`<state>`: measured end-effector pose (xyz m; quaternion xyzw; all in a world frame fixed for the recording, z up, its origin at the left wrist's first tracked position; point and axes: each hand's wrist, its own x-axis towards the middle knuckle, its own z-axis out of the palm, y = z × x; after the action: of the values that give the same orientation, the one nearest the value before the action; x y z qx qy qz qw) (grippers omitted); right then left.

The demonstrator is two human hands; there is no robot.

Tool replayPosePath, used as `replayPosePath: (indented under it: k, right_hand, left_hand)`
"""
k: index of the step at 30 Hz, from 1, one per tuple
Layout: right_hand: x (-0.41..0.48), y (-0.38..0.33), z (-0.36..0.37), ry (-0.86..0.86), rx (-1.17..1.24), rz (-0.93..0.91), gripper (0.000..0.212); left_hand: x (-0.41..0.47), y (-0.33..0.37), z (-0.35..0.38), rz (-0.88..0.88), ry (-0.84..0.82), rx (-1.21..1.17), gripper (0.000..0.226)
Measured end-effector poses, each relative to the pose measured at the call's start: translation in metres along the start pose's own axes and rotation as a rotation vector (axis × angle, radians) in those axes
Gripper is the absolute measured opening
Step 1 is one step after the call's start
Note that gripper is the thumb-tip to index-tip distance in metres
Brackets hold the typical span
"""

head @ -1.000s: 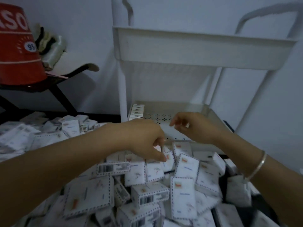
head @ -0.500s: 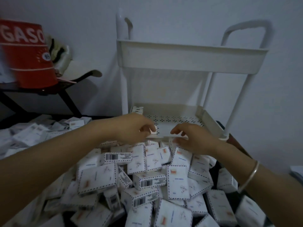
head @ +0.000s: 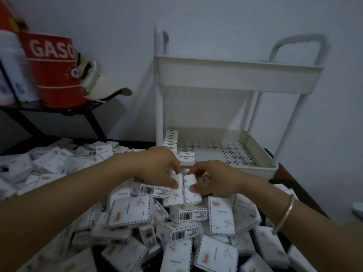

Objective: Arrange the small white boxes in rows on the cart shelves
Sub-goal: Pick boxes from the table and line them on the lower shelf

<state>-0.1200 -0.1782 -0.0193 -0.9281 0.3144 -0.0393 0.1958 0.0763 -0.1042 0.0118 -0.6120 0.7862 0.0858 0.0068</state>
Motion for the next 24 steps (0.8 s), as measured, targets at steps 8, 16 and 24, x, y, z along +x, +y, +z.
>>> replayPosePath:
  k: [8, 16, 24]
  right_hand:
    - [-0.004, 0.008, -0.01, 0.183, 0.27, 0.029, 0.022]
    - [-0.002, 0.032, -0.032, 0.341, 0.474, 0.16, 0.023]
    - [0.016, 0.057, -0.038, 0.529, 0.391, 0.199, 0.024]
  left_hand:
    - [-0.004, -0.001, -0.008, 0.003, 0.141, -0.192, 0.032]
    - [0.022, -0.017, -0.037, -0.079, 0.428, -0.367, 0.025]
    - [0.096, -0.006, -0.04, -0.074, 0.439, -0.134, 0.025]
